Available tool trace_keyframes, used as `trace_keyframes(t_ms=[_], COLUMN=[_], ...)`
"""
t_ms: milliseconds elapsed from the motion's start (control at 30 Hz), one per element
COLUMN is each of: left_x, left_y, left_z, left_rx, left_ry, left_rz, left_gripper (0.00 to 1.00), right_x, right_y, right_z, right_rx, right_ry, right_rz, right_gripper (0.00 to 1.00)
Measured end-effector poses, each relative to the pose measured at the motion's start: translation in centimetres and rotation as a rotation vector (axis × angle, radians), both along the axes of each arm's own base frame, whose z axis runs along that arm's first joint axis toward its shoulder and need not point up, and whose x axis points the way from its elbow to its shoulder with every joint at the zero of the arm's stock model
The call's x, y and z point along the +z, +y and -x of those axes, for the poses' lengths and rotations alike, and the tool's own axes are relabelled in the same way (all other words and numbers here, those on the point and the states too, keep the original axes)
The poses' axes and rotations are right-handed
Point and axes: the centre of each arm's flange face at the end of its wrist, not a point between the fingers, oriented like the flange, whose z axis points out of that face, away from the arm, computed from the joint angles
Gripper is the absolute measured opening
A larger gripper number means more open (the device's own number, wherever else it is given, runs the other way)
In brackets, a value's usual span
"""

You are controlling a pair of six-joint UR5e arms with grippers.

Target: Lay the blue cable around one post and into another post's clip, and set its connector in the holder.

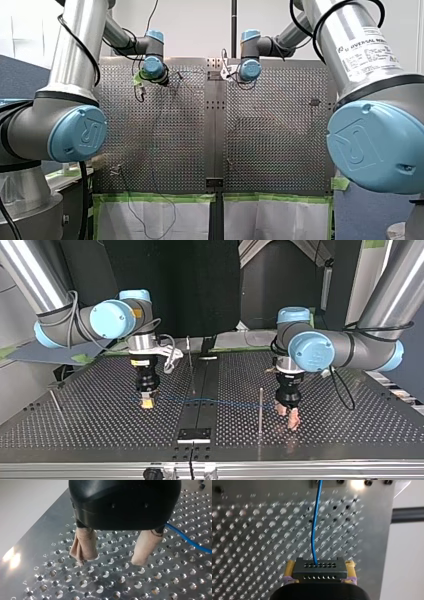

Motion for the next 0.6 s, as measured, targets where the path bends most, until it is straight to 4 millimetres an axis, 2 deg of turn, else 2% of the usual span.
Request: trace_keyframes(t_ms=[200, 600], left_x=[-0.5, -0.7], left_y=[-0.3, -0.3], left_z=[0.3, 0.3], left_rx=[-0.006, -0.005], left_ry=[0.010, 0.008], left_rz=[-0.001, 0.004], left_gripper=[1.00, 1.00], right_x=[-2.0, -7.2], right_y=[-1.1, -5.2], right_z=[1.7, 7.9], right_rx=[-0.027, -0.096], right_ry=[-0.023, -0.050], right_rz=[-0.010, -0.031], right_gripper=[0.00, 0.00])
